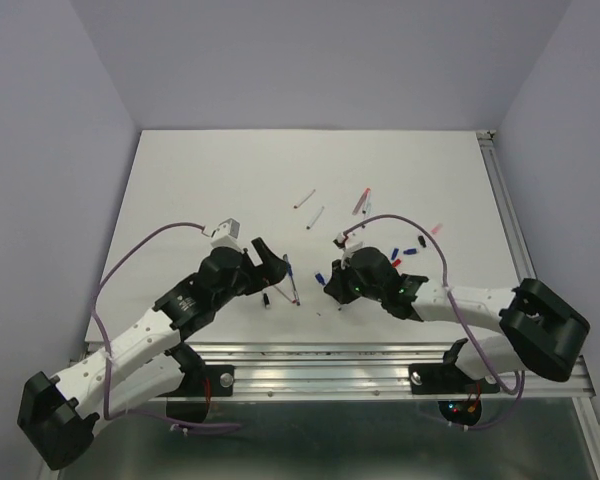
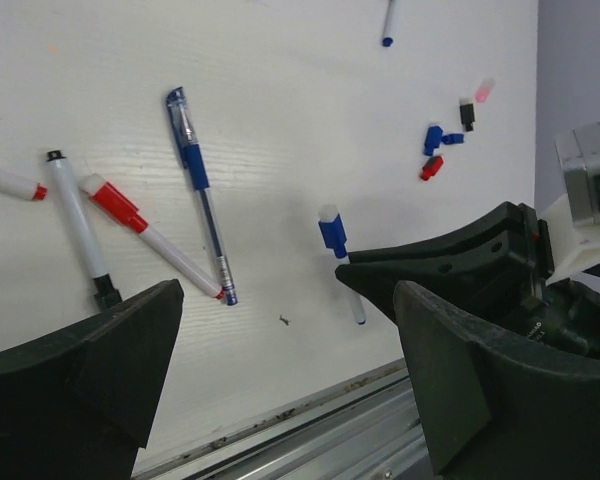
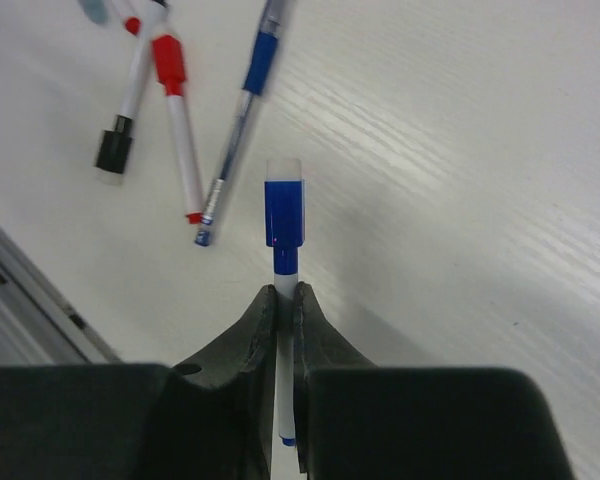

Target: Open the pen caps

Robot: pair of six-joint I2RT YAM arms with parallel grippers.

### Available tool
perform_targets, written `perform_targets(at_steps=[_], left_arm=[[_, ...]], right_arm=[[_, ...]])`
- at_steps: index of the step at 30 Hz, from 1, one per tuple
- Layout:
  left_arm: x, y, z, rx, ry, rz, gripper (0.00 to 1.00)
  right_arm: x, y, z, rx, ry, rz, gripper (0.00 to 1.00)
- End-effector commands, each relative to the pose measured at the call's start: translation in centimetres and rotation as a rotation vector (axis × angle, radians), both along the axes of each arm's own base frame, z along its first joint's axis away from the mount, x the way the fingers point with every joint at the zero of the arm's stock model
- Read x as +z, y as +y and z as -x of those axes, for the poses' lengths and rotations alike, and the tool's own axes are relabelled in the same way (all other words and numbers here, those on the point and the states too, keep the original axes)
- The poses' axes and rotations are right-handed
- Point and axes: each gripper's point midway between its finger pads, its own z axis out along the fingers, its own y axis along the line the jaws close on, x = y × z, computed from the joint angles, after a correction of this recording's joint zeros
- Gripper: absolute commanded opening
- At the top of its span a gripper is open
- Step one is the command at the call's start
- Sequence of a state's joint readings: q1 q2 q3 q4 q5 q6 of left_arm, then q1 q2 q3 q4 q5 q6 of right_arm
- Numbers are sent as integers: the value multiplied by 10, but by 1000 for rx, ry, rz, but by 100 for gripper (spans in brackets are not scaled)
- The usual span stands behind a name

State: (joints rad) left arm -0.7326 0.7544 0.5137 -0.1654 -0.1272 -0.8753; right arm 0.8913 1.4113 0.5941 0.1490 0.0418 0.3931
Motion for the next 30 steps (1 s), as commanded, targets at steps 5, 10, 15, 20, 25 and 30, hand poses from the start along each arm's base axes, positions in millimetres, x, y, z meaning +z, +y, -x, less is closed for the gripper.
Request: perform_targets(at_steps=[5,10,15,20,25,30], left_arm=[[31,-53,-3,-175,-60,167,98],[39,-72,-3,-209,-68,191,85],[36,-83,-3,-225,-58,194,66],[31,-87,-4,-226,-47,194,49],[31,-90,-4,-226,-43,205,48],[32,-89,-7,-205,-47,208,41]], right_arm=[[91,39,26,140,-75,-433,1],[103,41,30,145,-65,-482,1],[114,47,36,183,-65,-546,1],[118,51,40,205,-49,-581,1],[118,53,43,219,-36,-585,1],[113,52,44,214,-17,-583,1]])
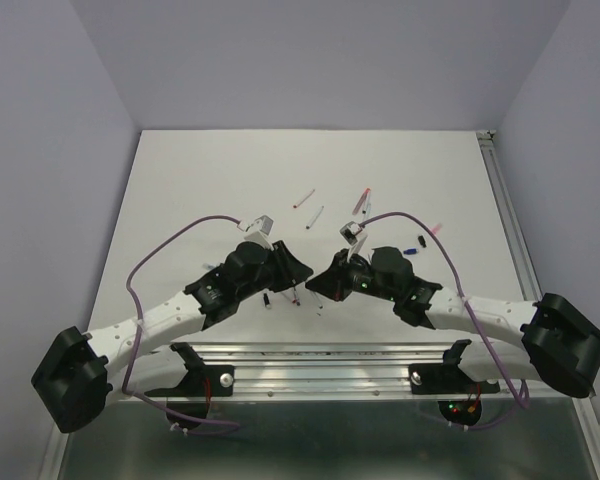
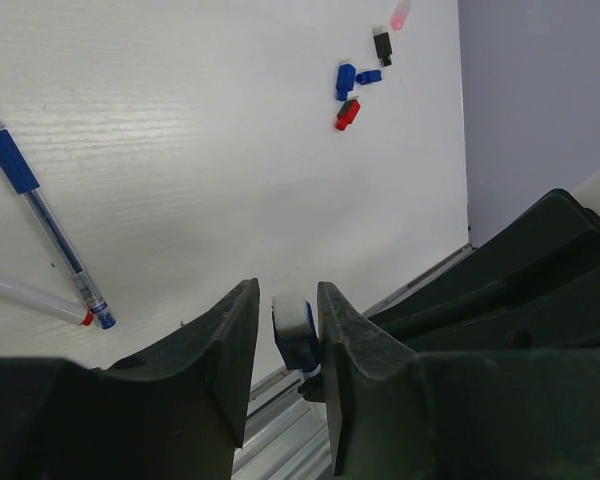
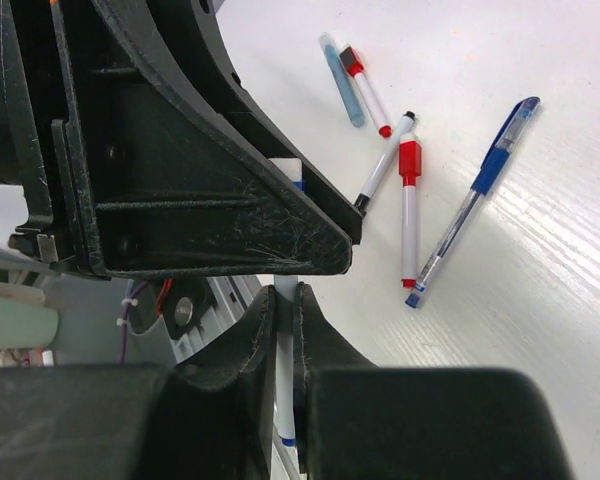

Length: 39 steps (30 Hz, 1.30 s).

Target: Open the pen caps

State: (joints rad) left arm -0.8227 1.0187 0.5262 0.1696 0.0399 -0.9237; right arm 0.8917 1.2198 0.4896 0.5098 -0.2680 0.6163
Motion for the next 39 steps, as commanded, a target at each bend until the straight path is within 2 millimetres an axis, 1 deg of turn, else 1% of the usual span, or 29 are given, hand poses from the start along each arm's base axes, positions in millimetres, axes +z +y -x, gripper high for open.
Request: perform_targets(at_steps=[1,3,5,6,10,11,12,13,14,15,16,18,19,23,24,26,27,29,31,32,33,34,35,36,37,38,39], left_arm=[[31,-8,-10,19,-61,70,40],[31,-7,-11,28,-63,69,38],[33,-8,-11,27,-67,69,33],[34,-8,-11,26,-68,68,27],[34,-8,-11,28,-60,72,10],[33,-8,-11,31,-56,71,5],[33,-6,-16,60,-62,64,1],[31,-5,-17,66,-58,55,0],[32,-5,-17,66,-59,56,0],[33,-6,-18,66,-59,56,0],[33,-6,-17,65,-59,59,0],[34,-6,-17,64,-59,61,0],[35,-6,-17,65,-59,65,0],[40,-6,-17,66,-68,73,0],[41,-6,-17,67,-71,75,0],[40,-5,-18,74,-70,72,0],[39,-5,-18,74,-71,71,0],[42,-5,-22,87,-82,67,0],[53,0,-37,127,-147,41,0],[60,4,-47,148,-183,28,0],[60,8,-60,167,-213,-17,0],[78,12,-75,188,-251,-12,0],[84,24,-94,231,-269,-23,0],[88,28,-105,239,-282,-29,0],[95,28,-119,246,-300,-47,0],[98,38,-133,275,-306,-59,0],[92,37,-142,263,-296,-73,0]], right_arm=[[7,4,4,20,-16,-51,1],[4,3,4,18,-7,-39,1],[2,3,4,12,3,-33,1],[-1,3,4,14,12,-29,1],[-3,5,6,27,22,-31,1],[-4,6,8,37,28,-29,1],[-5,7,9,46,29,-27,1],[-7,9,12,72,34,-22,8],[-6,9,12,74,29,-22,8],[-9,11,15,93,41,-12,19],[-11,11,14,91,45,-7,26],[-13,11,12,89,44,5,34],[-16,11,11,85,47,15,35],[-20,13,8,80,47,28,36],[-22,14,9,84,48,31,32],[-21,14,8,85,45,22,13],[-19,15,8,87,42,13,1],[-20,15,14,106,58,1,1],[-19,14,23,122,83,-12,1],[-25,12,31,128,121,-5,1],[-27,11,44,150,138,0,1],[-30,10,53,159,168,2,1],[-47,2,66,164,210,31,1],[-51,2,82,191,231,34,1],[-51,-2,91,188,261,22,1],[-55,-4,101,197,276,23,1],[-66,-11,121,235,291,38,1]])
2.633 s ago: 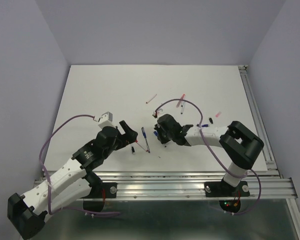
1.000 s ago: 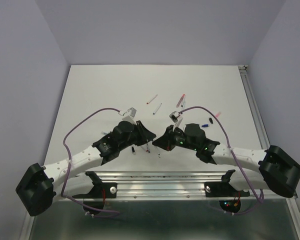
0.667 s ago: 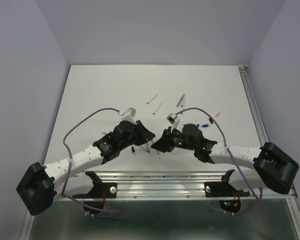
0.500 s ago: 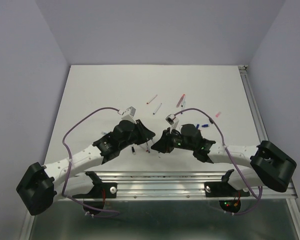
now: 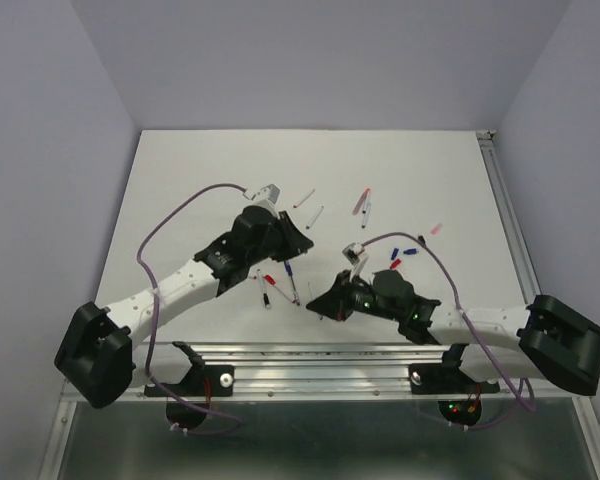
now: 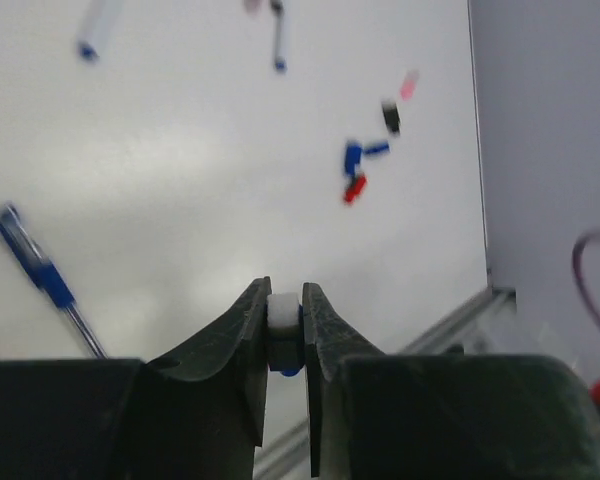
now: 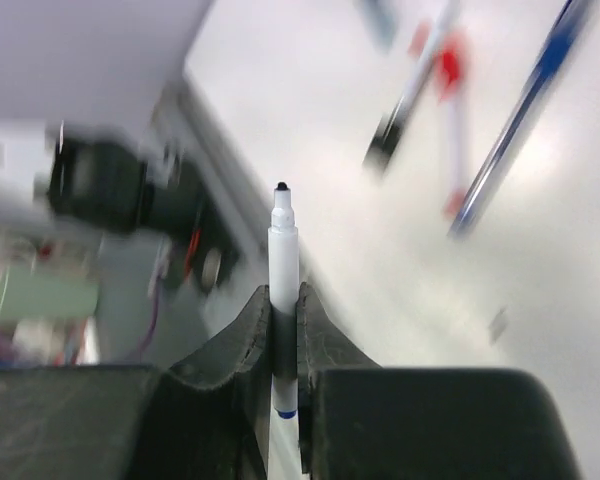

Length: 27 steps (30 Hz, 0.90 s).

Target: Open the pen caps

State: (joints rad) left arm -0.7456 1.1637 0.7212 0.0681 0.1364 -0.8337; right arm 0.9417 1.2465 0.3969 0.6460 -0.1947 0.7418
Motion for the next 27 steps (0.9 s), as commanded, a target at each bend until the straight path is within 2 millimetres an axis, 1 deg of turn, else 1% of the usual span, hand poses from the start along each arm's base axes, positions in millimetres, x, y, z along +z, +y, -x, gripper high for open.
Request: perform_targets(at_steps=[1,2,3,4,5,6,7,9,10,11,12,13,14,15,16,17,18,19,20,21,22,24,25,26,27], left_arm=[[85,47,-122,296,-340,-2,0],[86,50,-129,298,-338,0,0],[84,49,-135,266,-330,15,0],[89,52,-142,267,-344,32,0],[87,53,-145,268,-337,37,0],[86,54,-147,257,-330,44,0],[82,58,-152,266,-321,39,0],[77,59,-151,250,-313,29,0],[66,60,-148,242,-294,17,0],[61,60,-144,238,-286,14,0],[55,62,-141,234,-275,6,0],[42,65,-133,232,-254,-7,0],[36,67,-129,231,-242,-14,0],[35,69,-123,230,-241,-10,0],[20,70,-114,219,-218,-18,0],[16,71,-109,210,-214,-17,0],[14,68,-103,186,-211,-8,0],[7,69,-97,179,-201,-14,0],[4,67,-92,166,-195,-15,0],[1,63,-85,145,-191,-13,0],[-1,62,-81,138,-185,-13,0],[-3,57,-72,127,-178,-8,0],[0,55,-67,121,-186,0,0],[-6,55,-62,121,-174,-4,0],[-7,54,-59,120,-171,-2,0]], right_arm=[[-44,-14,117,295,211,47,1],[-44,-16,122,294,220,37,1],[-50,-20,130,301,238,38,1],[-47,-22,131,297,246,25,1],[-46,-23,132,293,249,19,1],[-41,-25,132,292,236,2,1],[-40,-25,130,278,231,6,1],[-41,-29,122,229,218,48,1],[-35,-26,108,167,192,54,1],[-41,-30,103,133,188,97,1],[-38,-30,97,109,170,110,1],[-37,-33,83,36,147,131,1],[-27,-30,73,1,123,136,1],[-37,-38,60,-62,123,199,1],[-39,-41,53,-95,121,223,1],[-44,-47,46,-127,134,260,1],[-41,-51,32,-179,141,262,1],[-44,-55,24,-206,151,275,1],[-46,-58,18,-231,171,283,1],[-46,-66,3,-276,193,287,1],[-56,-69,-3,-285,199,329,1],[-60,-74,-20,-315,197,357,1],[-56,-70,-29,-328,187,360,1],[-66,-70,-36,-333,189,406,1],[-69,-69,-43,-342,185,421,1]])
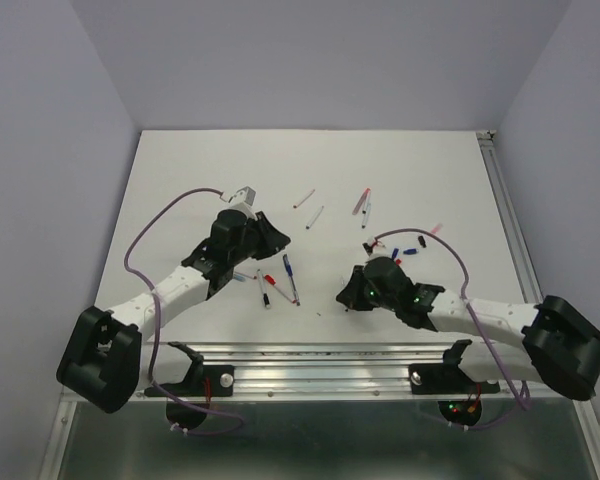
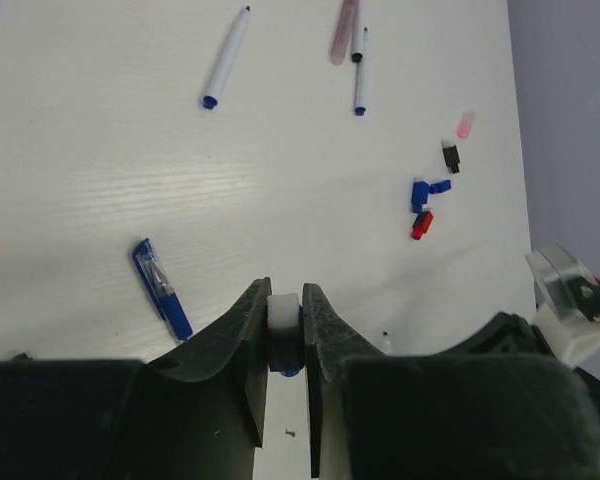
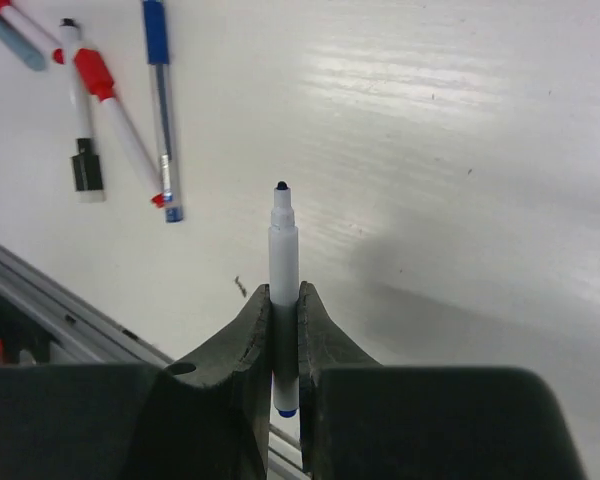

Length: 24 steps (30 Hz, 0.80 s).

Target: Open the pen caps

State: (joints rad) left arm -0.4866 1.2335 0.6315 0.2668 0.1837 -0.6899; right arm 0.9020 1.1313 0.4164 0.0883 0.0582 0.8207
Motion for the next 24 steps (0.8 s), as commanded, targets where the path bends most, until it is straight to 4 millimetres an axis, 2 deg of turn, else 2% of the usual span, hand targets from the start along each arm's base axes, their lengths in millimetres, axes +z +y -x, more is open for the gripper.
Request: perform_targets(at_steps=[1,2,3,4,5,6,7,8,9,10,11,14,15,19,22,23,24], left_arm=[[16,-12,19,-51,-60,40,0],[14,-12,22,-48,-50,38,0],[9,-14,28,-59,-38,33,0],[9,-15,29,-59,-39,31,0],[2,-13,33,-55,-23,19,0],[-3,-10,33,-40,-13,10,0],[-5,-10,35,-39,-7,6,0],[-10,-6,36,-29,4,-6,0],[-11,-5,37,-26,4,-9,0],[-11,-4,39,-26,5,-13,0],[-10,-2,39,-20,3,-19,0],[-6,5,39,10,-7,-39,0],[-2,8,39,18,-21,-38,0],[2,12,42,29,-28,-41,0],[4,17,41,46,-36,-56,0],[3,20,41,58,-30,-68,0],[2,21,41,64,-28,-74,0]], right_arm=[[15,10,-47,-43,-62,59,1],[3,8,-59,-54,-46,91,1],[14,18,-72,-51,-61,71,1],[2,13,-75,-64,-35,99,1],[11,21,-89,-70,-48,98,2],[-6,20,-94,-75,-6,153,3],[-11,20,-102,-88,-5,185,4],[-2,27,-117,-95,-31,187,4],[-3,31,-123,-93,-37,195,4],[-22,23,-129,-114,0,254,4],[-16,28,-139,-121,-4,255,4],[-34,20,-155,-170,26,320,4],[-29,18,-168,-209,3,333,6],[-43,17,-188,-235,18,385,12],[-51,15,-194,-246,38,410,13],[-48,15,-201,-262,26,413,15],[-56,13,-201,-270,42,431,18]])
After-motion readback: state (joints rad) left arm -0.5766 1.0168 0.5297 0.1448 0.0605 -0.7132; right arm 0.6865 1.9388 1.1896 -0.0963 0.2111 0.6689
